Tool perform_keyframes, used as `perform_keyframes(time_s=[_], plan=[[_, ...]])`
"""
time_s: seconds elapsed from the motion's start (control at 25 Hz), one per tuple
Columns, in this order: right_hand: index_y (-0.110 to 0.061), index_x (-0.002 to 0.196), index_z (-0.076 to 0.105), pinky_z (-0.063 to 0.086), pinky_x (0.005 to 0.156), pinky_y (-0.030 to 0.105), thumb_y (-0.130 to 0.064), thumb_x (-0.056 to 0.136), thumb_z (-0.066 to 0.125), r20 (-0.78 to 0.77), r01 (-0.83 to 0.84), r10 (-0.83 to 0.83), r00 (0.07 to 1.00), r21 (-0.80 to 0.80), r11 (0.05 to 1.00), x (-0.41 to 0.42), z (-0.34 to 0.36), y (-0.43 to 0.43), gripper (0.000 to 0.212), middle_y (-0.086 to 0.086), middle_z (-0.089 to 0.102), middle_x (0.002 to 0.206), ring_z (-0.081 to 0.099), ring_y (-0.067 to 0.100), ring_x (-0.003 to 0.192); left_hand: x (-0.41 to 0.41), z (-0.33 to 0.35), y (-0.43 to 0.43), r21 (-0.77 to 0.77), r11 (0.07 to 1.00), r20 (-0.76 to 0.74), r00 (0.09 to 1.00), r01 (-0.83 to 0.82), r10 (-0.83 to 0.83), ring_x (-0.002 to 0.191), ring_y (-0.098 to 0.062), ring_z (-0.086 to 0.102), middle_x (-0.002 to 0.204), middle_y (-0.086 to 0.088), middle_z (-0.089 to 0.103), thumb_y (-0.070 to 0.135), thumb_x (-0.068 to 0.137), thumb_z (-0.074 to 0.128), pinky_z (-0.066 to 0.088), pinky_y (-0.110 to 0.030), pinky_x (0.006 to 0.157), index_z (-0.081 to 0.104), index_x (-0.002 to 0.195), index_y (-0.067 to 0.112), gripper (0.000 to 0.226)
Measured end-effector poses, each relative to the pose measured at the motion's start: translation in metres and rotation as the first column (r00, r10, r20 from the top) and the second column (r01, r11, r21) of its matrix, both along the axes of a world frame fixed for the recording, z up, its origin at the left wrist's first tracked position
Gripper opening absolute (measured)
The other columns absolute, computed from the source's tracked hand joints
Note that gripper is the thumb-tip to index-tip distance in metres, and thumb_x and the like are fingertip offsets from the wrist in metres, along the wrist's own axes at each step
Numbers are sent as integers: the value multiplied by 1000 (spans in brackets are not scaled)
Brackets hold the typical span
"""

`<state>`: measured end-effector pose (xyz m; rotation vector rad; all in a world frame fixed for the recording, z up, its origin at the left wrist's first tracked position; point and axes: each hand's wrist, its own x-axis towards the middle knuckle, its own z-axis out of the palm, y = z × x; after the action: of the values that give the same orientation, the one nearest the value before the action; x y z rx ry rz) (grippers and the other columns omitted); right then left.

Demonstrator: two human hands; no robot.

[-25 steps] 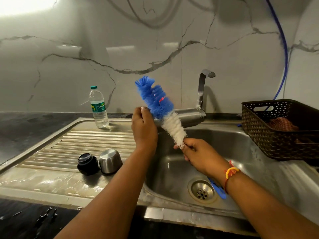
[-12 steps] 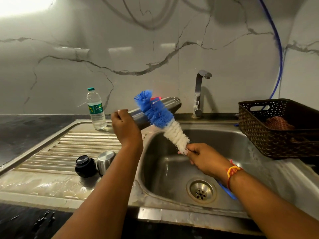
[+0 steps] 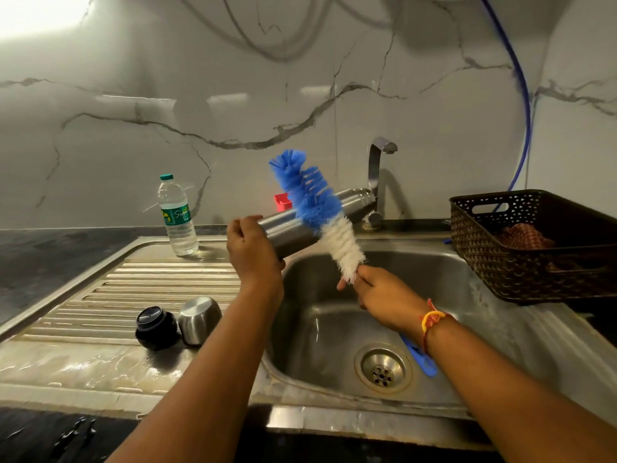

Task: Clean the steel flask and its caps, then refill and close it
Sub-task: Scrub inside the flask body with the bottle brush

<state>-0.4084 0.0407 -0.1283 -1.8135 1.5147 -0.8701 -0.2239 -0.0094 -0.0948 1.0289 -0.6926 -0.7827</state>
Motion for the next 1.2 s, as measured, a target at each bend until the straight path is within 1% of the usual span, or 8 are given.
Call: perform_keyframes(time_s=[0.16, 0.32, 0.4, 0.6, 0.8, 0.96, 1.12, 1.2], plan=[[-24, 100, 68, 41, 66, 26, -30, 105, 36, -133, -16, 19, 991, 27, 1000, -14, -1, 2, 32, -6, 59, 85, 55, 12, 77, 18, 3, -6, 2, 997, -71, 995, -75, 75, 103, -36, 65, 116, -15, 61, 32, 99, 43, 46, -27, 51, 59, 89, 32, 19], [-24, 94, 66, 38, 54, 28, -31, 104, 39, -18, 88, -90, 996, -100, 991, -21, 5, 2, 30, -2, 54, 66, 47, 14, 57, 24, 1, -10, 22, 990, -43, 989, -137, 138, 107, -37, 63, 112, -12, 61, 33, 99, 42, 47, -30, 53, 60, 91, 31, 20], [-23, 91, 65, 35, 52, 27, -30, 104, 39, -74, 78, -85, 994, -94, 993, -21, 4, 1, 30, -2, 52, 64, 45, 13, 54, 25, 3, -9, 19, 993, -75, 990, -118, 119, 106, -36, 63, 117, -14, 60, 33, 100, 42, 46, -29, 53, 60, 97, 28, 19], [-19, 95, 64, 36, 53, 27, -26, 105, 37, -87, 154, -160, 983, -70, 986, -18, 6, -6, 30, 3, 57, 72, 50, 15, 60, 3, 1, 2, -24, 1000, 48, 999, -10, 11, 97, -30, 62, 100, -6, 59, 28, 101, 46, 47, -29, 54, 60, 87, 30, 20], [-20, 91, 65, 38, 56, 26, -23, 104, 37, -205, 112, -113, 972, -17, 994, -30, 1, -5, 30, 4, 61, 82, 54, 15, 67, 27, 5, -2, -14, 998, -82, 995, -58, 57, 106, -36, 63, 106, -10, 59, 30, 100, 45, 47, -29, 56, 60, 87, 29, 19], [-18, 93, 65, 33, 55, 23, -22, 104, 38, -156, 187, -195, 968, -67, 980, -23, 13, -11, 30, 2, 57, 81, 51, 12, 69, 8, 2, 2, -49, 999, 126, 992, -13, 19, 104, -38, 63, 101, -8, 59, 27, 99, 47, 49, -33, 58, 61, 85, 30, 20], [-20, 87, 64, 37, 57, 25, -18, 103, 37, -232, 117, -112, 966, 9, 993, -35, 6, -3, 31, 6, 61, 85, 53, 15, 70, 34, 7, -2, -9, 999, -91, 995, -47, 46, 106, -33, 63, 111, -10, 59, 30, 100, 45, 49, -30, 59, 59, 91, 29, 17], [-20, 87, 64, 34, 56, 23, -20, 104, 37, -185, 133, -136, 973, -29, 991, -29, 10, -7, 31, -1, 57, 80, 52, 12, 69, 26, 3, 1, -23, 1000, 7, 1000, -14, 14, 100, -31, 62, 106, -9, 59, 28, 100, 46, 48, -29, 56, 60, 89, 28, 18]])
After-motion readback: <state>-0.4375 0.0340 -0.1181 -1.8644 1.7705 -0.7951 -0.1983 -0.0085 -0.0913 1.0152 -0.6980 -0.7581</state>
